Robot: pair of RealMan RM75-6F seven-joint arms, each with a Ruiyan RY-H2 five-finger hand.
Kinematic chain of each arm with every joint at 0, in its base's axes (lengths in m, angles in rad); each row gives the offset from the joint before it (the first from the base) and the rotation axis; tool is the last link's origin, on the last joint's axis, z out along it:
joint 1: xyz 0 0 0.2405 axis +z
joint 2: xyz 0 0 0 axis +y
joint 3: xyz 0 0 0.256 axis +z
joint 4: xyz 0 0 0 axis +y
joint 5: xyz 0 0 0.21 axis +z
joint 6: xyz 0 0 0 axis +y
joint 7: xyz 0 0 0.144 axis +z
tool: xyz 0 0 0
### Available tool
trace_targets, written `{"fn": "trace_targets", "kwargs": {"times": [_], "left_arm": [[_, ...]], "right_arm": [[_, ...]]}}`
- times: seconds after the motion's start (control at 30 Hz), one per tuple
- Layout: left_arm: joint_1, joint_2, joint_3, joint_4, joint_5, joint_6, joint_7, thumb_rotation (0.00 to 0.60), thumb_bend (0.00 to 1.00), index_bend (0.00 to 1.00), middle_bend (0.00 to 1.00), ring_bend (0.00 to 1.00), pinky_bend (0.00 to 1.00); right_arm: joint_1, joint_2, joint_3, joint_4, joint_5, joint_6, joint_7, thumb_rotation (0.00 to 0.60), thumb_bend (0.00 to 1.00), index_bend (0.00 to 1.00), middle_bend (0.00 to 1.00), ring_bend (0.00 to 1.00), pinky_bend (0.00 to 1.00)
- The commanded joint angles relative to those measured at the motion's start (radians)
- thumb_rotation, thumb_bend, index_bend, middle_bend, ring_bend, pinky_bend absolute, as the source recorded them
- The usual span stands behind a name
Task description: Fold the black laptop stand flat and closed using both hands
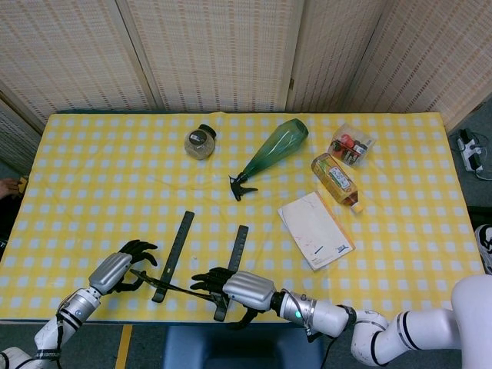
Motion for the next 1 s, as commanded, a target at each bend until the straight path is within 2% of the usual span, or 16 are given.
{"fn": "trace_targets", "kwargs": {"times": [0.03,0.1,0.27,0.37,0.67,1.0], "left_arm": [[0.003,0.012,0.007,-0.016,0.003,-0.003,-0.003,0.6,0.62,0.35,0.2,0.1,0.02],[0.008,0.015,0.009,-0.022,0.004,0.001,-0.006,0.6,0.59,0.35,0.2,0.1,0.01],[0.019,0.017,0.013,-0.026,0.003,0.004,-0.023,0.6,0.43,0.36,0.2,0.1,0.01],[0.027,0.022,0.018,-0.031,0.008,0.012,-0.025,0.6,0.38,0.36,0.2,0.1,0.01],[0.029,0.022,0.031,-0.042,0.045,0.028,-0.097,0.6,0.37,0.43,0.2,0.11,0.01],[0.015,-0.001,0.032,-0.029,0.067,0.024,-0.124,0.6,0.43,0.45,0.2,0.12,0.01]], "right_arm": [[0.003,-0.003,0.0,0.0,0.003,-0.002,-0.002,0.6,0.3,0.0,0.0,0.01,0.0],[0.004,-0.005,0.0,0.001,0.005,-0.003,-0.003,0.6,0.3,0.0,0.0,0.01,0.0],[0.008,-0.01,-0.003,0.005,0.009,-0.006,-0.009,0.6,0.3,0.0,0.0,0.02,0.0],[0.01,-0.012,-0.004,0.007,0.013,-0.008,-0.009,0.6,0.3,0.0,0.0,0.01,0.0],[0.015,-0.02,-0.007,0.013,0.017,-0.01,-0.005,0.6,0.3,0.0,0.0,0.01,0.0],[0.018,-0.026,-0.011,0.021,0.022,-0.013,-0.004,0.6,0.3,0.0,0.0,0.0,0.0]]}}
